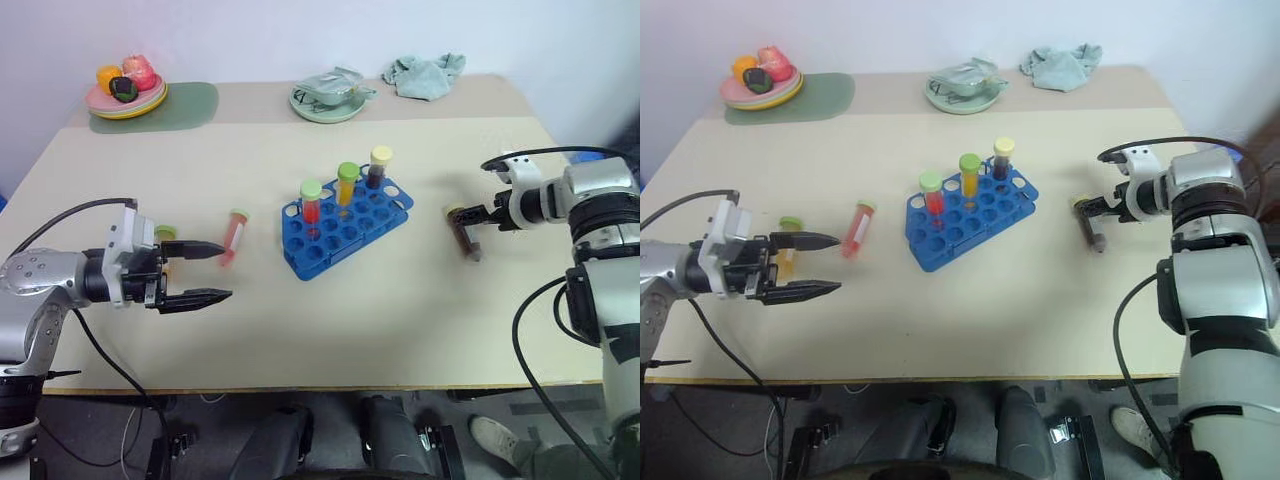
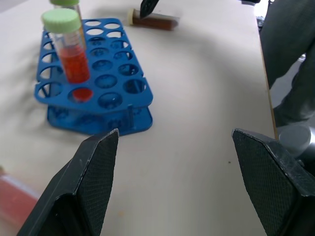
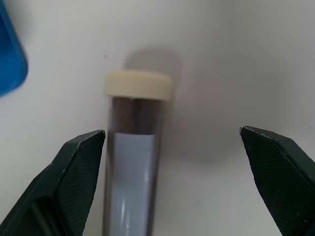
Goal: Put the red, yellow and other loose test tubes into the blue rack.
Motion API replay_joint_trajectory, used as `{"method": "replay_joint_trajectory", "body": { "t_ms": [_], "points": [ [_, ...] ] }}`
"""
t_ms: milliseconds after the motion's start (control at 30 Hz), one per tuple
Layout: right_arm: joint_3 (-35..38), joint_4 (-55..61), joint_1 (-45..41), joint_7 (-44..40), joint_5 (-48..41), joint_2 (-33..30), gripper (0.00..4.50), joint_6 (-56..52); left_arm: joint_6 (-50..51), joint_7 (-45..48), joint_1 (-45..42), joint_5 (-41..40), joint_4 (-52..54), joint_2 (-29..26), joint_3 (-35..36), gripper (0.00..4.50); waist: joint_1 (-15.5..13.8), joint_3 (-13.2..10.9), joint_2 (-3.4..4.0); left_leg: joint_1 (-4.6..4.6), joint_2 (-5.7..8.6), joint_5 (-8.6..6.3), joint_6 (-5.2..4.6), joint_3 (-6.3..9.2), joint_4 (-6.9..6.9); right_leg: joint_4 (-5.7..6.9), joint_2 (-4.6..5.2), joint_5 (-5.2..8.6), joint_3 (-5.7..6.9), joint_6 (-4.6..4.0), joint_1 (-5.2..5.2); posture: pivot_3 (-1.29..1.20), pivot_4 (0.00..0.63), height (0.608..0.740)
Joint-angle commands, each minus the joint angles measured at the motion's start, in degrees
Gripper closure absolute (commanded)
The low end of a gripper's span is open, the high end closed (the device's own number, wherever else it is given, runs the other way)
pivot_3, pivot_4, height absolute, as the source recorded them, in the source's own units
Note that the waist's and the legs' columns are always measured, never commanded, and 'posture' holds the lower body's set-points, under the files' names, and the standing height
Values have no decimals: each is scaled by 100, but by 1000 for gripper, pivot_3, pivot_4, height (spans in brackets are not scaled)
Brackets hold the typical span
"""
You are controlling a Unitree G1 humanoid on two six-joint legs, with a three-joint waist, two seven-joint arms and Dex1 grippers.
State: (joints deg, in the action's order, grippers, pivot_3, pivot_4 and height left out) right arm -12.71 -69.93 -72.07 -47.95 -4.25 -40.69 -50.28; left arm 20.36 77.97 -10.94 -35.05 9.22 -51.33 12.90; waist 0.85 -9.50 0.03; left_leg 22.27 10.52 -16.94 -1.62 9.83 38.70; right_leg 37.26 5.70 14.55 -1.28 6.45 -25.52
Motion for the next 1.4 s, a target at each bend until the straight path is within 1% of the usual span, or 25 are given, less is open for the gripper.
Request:
{"method": "replay_joint_trajectory", "body": {
  "t_ms": [33,100,267,300,467,533,567,600,667,733,800,833,867,933,1033,1133,1200,1333,1400],
  "points": [
    [116,-227,-191,49,275,106,255,352,-24,-97,112,-149,281,-32,260,699,21,1,0,0,-1,0,0,-1,1,1,-2,-1,-1,0,0,0,150,740],
    [144,-328,-196,31,366,256,851,435,1,-141,256,-191,381,-73,361,680,50,1,1,-3,-5,0,1,-4,2,0,-7,-5,-6,-4,2,0,150,740],
    [171,-430,-212,-28,623,469,3361,617,84,-268,533,-252,609,-101,573,680,26,3,-1,-8,-12,3,9,-9,7,2,-15,-16,-11,-7,5,0,150,740],
    [198,-445,-217,-26,657,487,3687,632,87,-283,569,-260,639,-103,591,680,25,3,-2,-9,-12,3,9,-9,8,2,-15,-17,-11,-7,6,0,150,740],
    [391,-349,-369,-192,657,484,3716,660,145,-469,769,-315,804,-73,720,680,40,3,-1,-12,-13,3,9,-10,8,2,-17,-18,-13,-8,7,0,150,740],
    [661,-129,-530,-482,392,456,3716,471,159,-541,839,-335,832,-51,797,680,44,0,4,-12,-14,2,9,-11,6,2,-17,-18,-14,-8,5,0,150,740],
    [751,160,-522,-669,276,425,3716,407,173,-589,882,-345,851,-39,834,680,43,-3,9,-12,-14,3,9,-12,5,2,-18,-18,-15,-8,4,0,150,740],
    [861,556,-431,-784,147,401,3716,391,175,-615,929,-349,864,-33,871,680,42,-11,22,-11,-15,3,9,-12,3,2,-18,-18,-15,-8,2,0,150,740],
    [1522,2007,156,-804,-513,448,3716,245,198,-718,1026,-357,900,-8,924,680,29,-15,30,-8,-15,3,9,-16,2,2,-17,-18,-19,-7,-3,0,150,740],
    [2283,3676,955,-225,-1014,685,3716,39,238,-812,1153,-332,957,-20,941,680,-4,-12,26,-7,-17,2,10,-15,-10,-2,-19,-18,-18,-7,-6,0,150,740],
    [2820,5336,1860,304,-1401,1148,3716,211,316,-951,1218,-396,1017,4,983,680,-40,-2,8,-8,-22,1,12,-10,-25,-9,-22,-18,-15,-7,-6,0,150,740],
    [2903,5952,2248,531,-1462,1334,3716,266,334,-981,1229,-414,1031,4,992,680,-51,-1,6,-9,-23,2,12,-8,-31,-11,-22,-18,-12,-7,-6,0,150,740],
    [2855,6469,2643,686,-1407,1483,3716,577,353,-999,1232,-428,1045,-4,993,680,-70,-1,6,-10,-22,2,12,-8,-33,-11,-21,-18,-13,-8,-7,0,150,740],
    [2731,7026,3120,833,-1357,1690,3716,1119,388,-1022,1220,-460,1048,-14,1001,680,-98,-5,12,-10,-21,2,11,-14,-33,-13,-19,-18,-14,-7,-6,0,150,740],
    [2374,7109,3826,1325,-1062,2435,3716,2447,418,-984,1094,-429,938,-64,899,680,-74,-5,13,-17,-20,3,12,-27,-31,-7,-18,-20,-20,-5,-8,0,150,740],
    [2284,6712,3986,1707,-869,2897,3716,3562,477,-969,1028,-463,885,-65,924,680,18,-6,15,-55,-22,10,24,-30,-49,-1,-19,-21,-22,-7,12,0,150,740],
    [2259,6383,3971,1977,-754,3106,3716,4196,511,-931,1043,-464,864,-87,950,680,36,-7,17,-83,-24,11,26,-43,-62,4,-19,-22,-29,-9,24,0,150,740],
    [2325,5791,3800,2377,-695,3312,3716,5195,614,-959,1066,-522,884,-120,1048,680,28,-7,16,-85,-27,12,27,-43,-63,5,-27,-22,-29,-11,21,0,150,740],
    [2349,5499,3699,2493,-709,3330,3716,5515,614,-929,1091,-509,883,-156,1066,680,26,-7,17,-85,-28,12,28,-44,-63,5,-27,-22,-29,-11,21,0,150,740]
  ]
}}
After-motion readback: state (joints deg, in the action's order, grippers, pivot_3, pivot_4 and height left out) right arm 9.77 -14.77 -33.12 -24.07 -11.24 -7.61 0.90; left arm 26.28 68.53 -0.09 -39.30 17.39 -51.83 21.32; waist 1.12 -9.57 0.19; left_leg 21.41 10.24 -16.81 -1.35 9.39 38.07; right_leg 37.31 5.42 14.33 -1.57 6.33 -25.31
